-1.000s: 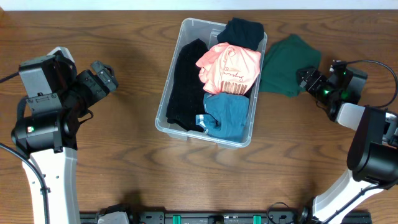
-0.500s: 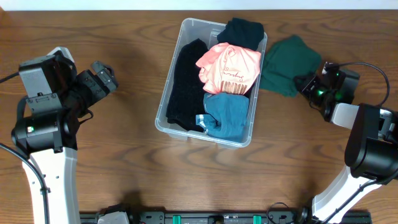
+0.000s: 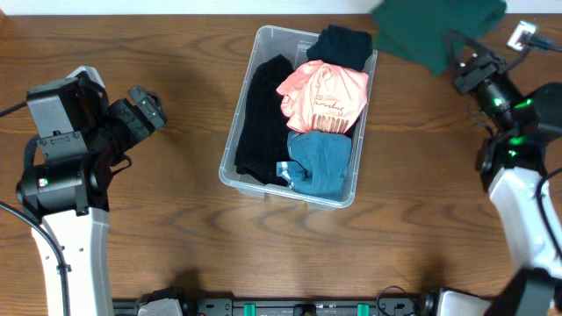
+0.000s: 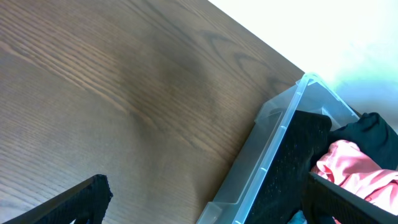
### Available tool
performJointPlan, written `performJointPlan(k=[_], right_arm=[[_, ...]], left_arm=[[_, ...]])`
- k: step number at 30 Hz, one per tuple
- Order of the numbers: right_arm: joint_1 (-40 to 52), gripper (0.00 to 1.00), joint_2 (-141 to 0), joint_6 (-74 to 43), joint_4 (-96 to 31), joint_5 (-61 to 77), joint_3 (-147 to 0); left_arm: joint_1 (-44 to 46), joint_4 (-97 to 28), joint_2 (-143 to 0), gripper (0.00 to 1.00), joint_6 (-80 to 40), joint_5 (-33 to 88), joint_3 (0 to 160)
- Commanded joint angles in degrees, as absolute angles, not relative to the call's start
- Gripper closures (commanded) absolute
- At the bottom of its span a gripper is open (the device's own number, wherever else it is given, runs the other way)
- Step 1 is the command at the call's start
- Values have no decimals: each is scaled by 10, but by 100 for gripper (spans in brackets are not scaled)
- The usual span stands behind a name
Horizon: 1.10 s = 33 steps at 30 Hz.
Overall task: Pack container
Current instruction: 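Carry the green cloth into the container and release it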
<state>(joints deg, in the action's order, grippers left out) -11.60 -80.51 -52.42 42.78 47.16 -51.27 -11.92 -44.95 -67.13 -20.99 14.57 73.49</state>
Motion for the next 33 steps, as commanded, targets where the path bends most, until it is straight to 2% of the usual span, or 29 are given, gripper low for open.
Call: performJointPlan(k=[1,3,7,13,19,25,26,27,29,33], right_arm=[[-63,99,-786,-544,424,527,-517],[-22,99,-787,-549,418,548,-516],[64,99,-803,-521,323,540,-516],[153,99,-869,-426,209,433,-516],[188,99,-966,-414,219,353,-516],[188,98,-981,-418,288,413,-517],[187,92,-978,-417,297,422,-517],[186,81,-968,-417,313,437,-517],[184,69,-944,-417,325,449,-517],[175,51,-868,-378,319,457,-517]], left_arm=[[-122,-450,-673,2,-207,138,742],[-122,-450,-673,2,-207,138,742],[-122,-450,-673,2,-207,138,742],[-122,-450,-673,2,-207,138,742],[-122,-450,-673,2,-207,138,742],[-122,-450,-673,2,-207,138,742],[-122,-450,-673,2,-207,138,742],[-122,-450,-673,2,-207,138,742],[-122,-450,-673,2,-207,138,742],[-122,-450,-673,2,-207,138,742]])
